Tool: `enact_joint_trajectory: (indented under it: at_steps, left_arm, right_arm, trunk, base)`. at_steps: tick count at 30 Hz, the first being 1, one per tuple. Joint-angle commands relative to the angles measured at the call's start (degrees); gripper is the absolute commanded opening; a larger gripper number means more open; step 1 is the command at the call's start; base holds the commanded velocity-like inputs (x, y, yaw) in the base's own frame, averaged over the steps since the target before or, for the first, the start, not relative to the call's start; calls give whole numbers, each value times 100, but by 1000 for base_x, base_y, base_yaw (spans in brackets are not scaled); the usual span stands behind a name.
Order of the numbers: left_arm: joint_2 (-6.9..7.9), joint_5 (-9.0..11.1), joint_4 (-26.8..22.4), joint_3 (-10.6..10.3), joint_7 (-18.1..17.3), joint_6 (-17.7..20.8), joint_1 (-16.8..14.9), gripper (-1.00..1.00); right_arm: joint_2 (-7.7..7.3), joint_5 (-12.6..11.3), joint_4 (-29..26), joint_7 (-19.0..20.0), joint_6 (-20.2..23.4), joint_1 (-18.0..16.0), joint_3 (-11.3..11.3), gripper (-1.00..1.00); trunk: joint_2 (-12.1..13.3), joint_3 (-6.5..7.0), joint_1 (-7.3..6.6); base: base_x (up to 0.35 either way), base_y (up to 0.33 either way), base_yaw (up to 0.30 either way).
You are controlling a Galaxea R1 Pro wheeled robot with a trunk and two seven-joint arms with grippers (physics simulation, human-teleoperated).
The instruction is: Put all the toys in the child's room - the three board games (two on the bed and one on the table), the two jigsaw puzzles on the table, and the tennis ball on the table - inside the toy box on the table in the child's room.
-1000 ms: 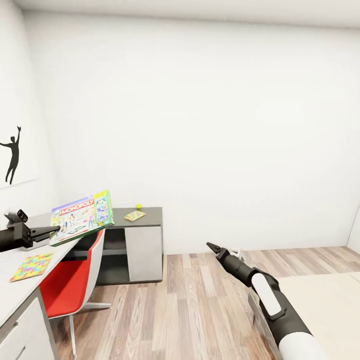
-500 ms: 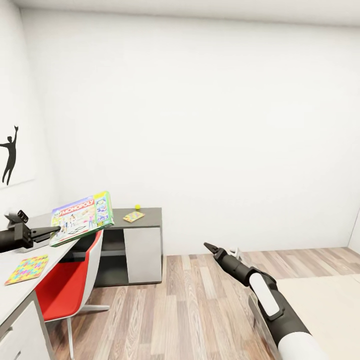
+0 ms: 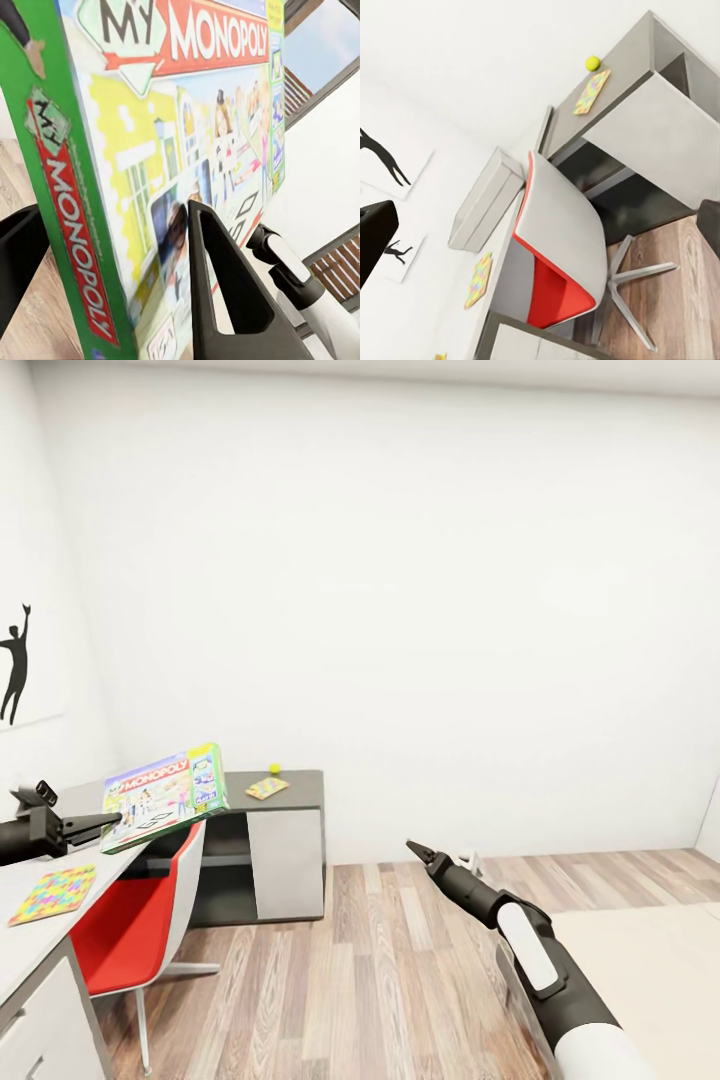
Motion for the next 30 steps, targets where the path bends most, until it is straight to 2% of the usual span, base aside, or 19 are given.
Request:
enact_joint_trajectory:
  at_steps: [1, 8, 14, 17, 30]
  left_arm:
    - [2, 2, -1, -2, -23, 59, -7, -100]
    - [-6, 5, -1, -4, -23, 59, -6, -100]
    - [-16, 6, -2, -7, -23, 62, -5, -100]
    - [-10, 6, -4, -5, -23, 58, -5, -100]
    - [-20, 8, -4, -5, -23, 56, -5, -100]
  right_arm:
    - [1, -34, -3, 5, 42, -5, -12, 100]
    - [25, -31, -8, 4, 42, -5, 8, 100]
    - [-19, -32, -8, -10, 37, -7, 348, 100]
    - [-20, -32, -3, -24, 35, -5, 413, 100]
    - [-20, -32, 5, -34, 34, -6, 445, 100]
  trunk:
    - [-9, -20, 2]
    - [-9, -85, 2]
    - [-9, -141, 2]
    - [-9, -169, 2]
    - [-9, -290, 2]
  base:
    - [58, 0, 0]
    - [96, 0, 0]
    - [149, 0, 0]
    - [154, 0, 0]
    - [39, 0, 0]
